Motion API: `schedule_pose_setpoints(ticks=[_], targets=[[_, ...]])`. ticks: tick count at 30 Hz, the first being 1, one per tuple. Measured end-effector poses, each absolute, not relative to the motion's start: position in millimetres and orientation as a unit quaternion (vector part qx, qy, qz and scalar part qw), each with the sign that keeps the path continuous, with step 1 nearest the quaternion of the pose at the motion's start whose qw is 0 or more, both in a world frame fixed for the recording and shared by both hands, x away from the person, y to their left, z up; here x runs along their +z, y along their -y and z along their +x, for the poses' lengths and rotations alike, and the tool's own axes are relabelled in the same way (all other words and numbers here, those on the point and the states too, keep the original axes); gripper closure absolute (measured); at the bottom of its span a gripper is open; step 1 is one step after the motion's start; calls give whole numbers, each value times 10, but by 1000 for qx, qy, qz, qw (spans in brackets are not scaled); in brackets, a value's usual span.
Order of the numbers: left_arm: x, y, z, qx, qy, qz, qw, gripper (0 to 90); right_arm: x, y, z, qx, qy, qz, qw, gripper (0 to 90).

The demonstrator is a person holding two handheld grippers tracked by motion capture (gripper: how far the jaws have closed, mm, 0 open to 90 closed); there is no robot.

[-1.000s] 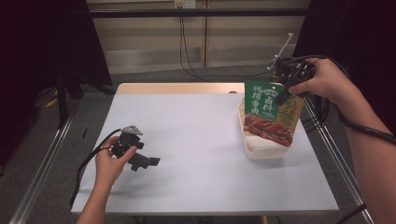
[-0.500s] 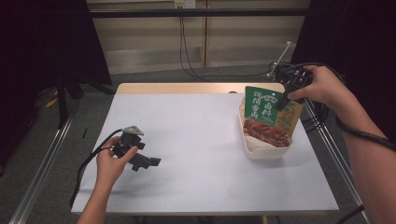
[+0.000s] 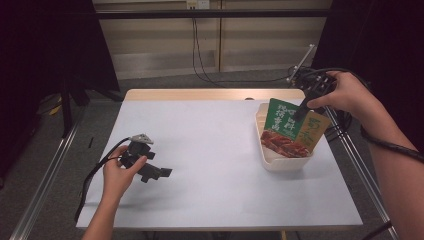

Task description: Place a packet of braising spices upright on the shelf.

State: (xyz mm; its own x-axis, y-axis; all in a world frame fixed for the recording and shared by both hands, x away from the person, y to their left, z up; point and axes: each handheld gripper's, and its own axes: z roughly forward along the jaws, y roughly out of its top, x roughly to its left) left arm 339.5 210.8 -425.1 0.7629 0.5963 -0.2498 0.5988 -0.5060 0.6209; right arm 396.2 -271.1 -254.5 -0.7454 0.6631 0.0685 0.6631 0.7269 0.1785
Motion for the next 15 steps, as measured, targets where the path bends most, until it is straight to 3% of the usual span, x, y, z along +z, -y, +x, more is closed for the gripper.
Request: schedule_pose_setpoints(ticks=[7,15], targets=[[-4260,-2100,3393,-2,-342,869,356,0,-2441,2645,3961,90,-928,362,5,460],[-4251,-2101,3387,-8,-340,870,356,0,-2319,2622,3956,90,-927,363,14,356]])
